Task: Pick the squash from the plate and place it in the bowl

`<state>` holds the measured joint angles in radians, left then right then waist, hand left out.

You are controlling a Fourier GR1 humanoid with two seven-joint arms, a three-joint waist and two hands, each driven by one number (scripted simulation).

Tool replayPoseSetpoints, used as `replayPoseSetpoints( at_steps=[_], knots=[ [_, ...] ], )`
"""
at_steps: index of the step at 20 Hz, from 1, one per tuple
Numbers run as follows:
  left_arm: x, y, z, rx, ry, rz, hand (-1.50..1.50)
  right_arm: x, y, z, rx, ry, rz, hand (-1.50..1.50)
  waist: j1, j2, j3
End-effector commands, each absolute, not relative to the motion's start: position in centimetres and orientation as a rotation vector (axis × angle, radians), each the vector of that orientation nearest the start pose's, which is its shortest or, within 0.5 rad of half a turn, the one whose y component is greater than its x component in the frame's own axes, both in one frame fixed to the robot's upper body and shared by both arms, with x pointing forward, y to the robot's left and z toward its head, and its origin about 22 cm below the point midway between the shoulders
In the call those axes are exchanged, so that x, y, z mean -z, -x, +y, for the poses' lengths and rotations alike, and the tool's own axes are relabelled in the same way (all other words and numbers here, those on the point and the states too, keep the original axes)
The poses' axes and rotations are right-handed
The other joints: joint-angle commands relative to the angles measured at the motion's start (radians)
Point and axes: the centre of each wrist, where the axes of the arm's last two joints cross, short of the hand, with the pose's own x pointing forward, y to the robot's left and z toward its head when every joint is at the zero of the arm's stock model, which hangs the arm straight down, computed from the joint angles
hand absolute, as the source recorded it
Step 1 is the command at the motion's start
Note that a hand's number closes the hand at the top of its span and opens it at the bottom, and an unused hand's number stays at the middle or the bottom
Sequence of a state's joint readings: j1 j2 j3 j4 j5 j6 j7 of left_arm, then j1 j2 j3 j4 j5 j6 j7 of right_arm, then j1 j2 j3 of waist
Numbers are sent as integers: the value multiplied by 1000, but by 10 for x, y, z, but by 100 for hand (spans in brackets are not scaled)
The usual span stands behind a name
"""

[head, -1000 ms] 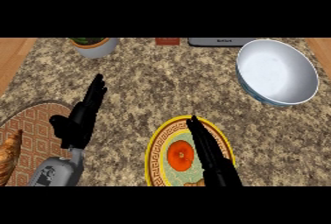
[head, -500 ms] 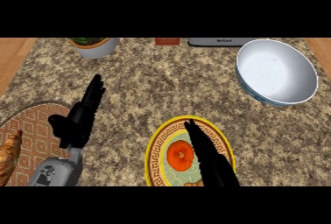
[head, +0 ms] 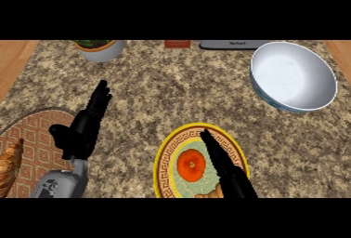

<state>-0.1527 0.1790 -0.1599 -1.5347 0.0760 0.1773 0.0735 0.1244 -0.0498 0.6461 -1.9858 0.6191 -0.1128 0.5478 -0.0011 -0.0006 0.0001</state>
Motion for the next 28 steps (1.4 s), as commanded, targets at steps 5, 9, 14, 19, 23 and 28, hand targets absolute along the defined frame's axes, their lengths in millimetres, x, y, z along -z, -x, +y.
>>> replayPoseSetpoints(
  at_steps=[5, 9, 14, 19, 23, 28],
  knots=[
    [-27, -263, 213, 111, -69, -1583, 0, -64, -165, -101, -521, 170, -1464, -150, 1, 0, 0],
    [-40, -261, 226, 120, -73, -1605, 0, -48, -160, -92, -515, 138, -1432, -150, 2, 0, 0],
    [-18, -259, 211, 94, -64, -1589, 0, -25, -170, -110, -495, 129, -1429, -150, 1, 0, 0],
    [-26, -278, 209, 96, -55, -1589, 0, -1, -165, -88, -497, 137, -1429, -150, -1, 1, 0],
    [-21, -264, 219, 113, -69, -1586, 0, 7, -202, -115, -493, 187, -1435, -150, 3, 1, 0],
    [-23, -272, 223, 110, -54, -1583, 0, 12, -193, -94, -589, 331, -1345, -150, 1, 1, 0]
  ],
)
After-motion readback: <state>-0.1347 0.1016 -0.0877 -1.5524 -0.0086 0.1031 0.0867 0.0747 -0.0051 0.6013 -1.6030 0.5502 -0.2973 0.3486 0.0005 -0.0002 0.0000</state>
